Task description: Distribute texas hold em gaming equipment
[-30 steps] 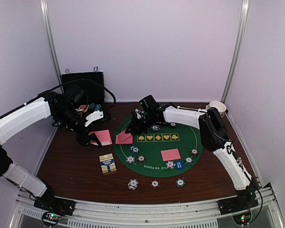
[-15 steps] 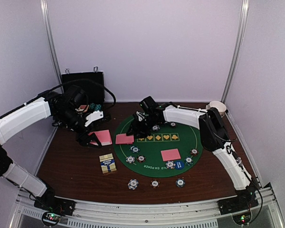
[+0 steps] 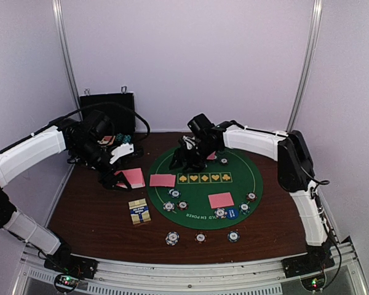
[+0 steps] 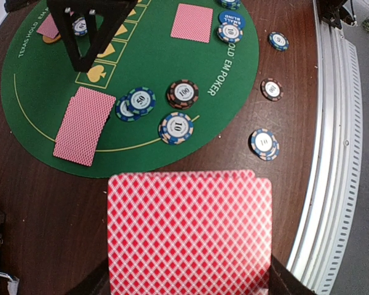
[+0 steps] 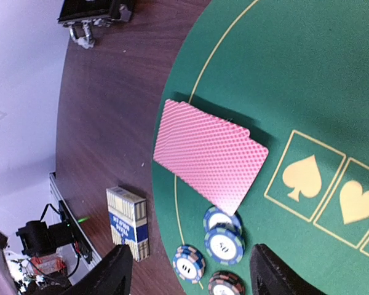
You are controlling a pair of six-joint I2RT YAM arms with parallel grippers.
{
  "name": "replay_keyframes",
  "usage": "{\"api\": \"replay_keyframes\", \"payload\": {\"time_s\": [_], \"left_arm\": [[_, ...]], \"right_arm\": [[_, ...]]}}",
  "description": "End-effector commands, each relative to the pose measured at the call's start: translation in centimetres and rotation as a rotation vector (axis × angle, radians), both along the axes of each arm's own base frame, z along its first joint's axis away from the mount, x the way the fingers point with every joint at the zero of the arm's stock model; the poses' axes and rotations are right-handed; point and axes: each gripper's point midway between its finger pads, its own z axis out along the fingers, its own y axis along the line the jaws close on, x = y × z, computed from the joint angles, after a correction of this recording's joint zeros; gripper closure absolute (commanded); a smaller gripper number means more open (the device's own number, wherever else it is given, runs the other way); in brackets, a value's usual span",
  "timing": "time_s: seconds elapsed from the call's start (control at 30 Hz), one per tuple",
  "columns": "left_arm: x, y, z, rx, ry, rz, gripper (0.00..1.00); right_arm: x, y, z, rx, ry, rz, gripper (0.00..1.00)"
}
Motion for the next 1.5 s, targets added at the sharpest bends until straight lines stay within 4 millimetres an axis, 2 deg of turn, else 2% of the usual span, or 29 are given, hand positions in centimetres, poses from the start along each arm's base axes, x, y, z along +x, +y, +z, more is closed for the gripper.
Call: {"api": "replay_keyframes", "payload": {"time_s": [0.0, 0.13, 0.23, 0.37, 0.57, 0.7, 0.97, 1.3, 1.47], "left_arm": [[0.3, -0.4, 1.2, -0.044, -0.038, -0.017, 1.0], [0.3, -0.5, 1.3, -0.047, -0.038, -0.017, 1.0], [0.4, -0.5, 1.4, -0.046, -0.039, -0.014, 1.0], [0.4, -0.6, 1.5, -0.051, -0.039, -0.013, 1.0], [0.5, -0.8, 1.9, -0.064, -0.035, -0.009, 1.0], [0.5, -0.9, 2.2, -0.074, -0.035, -0.01, 1.0], [0.4, -0.9, 2.4, -0.08, -0.036, -0.009, 1.0], [0.4, -1.0, 2.5, -0.083, -0.036, -0.012, 1.0], [0.4, -1.0, 2.4, -0.083, -0.034, -0.011, 1.0]], "right_arm": [[-1.6, 0.8, 7.9, 0.166, -0.109, 0.006, 0.28], [-4.8, 2.3, 11.6, 0.315, -0.104, 0.039, 0.18], [-7.2, 3.5, 13.3, 0.398, -0.081, 0.068, 0.15], [-10.2, 5.3, 13.9, 0.451, -0.047, 0.108, 0.13], [-12.7, 7.5, 13.7, 0.473, -0.02, 0.155, 0.1], [-13.5, 8.6, 13.6, 0.49, -0.006, 0.169, 0.1], [-13.8, 10.1, 11.7, 0.475, 0.03, 0.173, 0.09], [-13.9, 12.3, 12.1, 0.556, 0.069, 0.178, 0.09], [-14.0, 13.3, 11.2, 0.566, 0.101, 0.18, 0.08]]}}
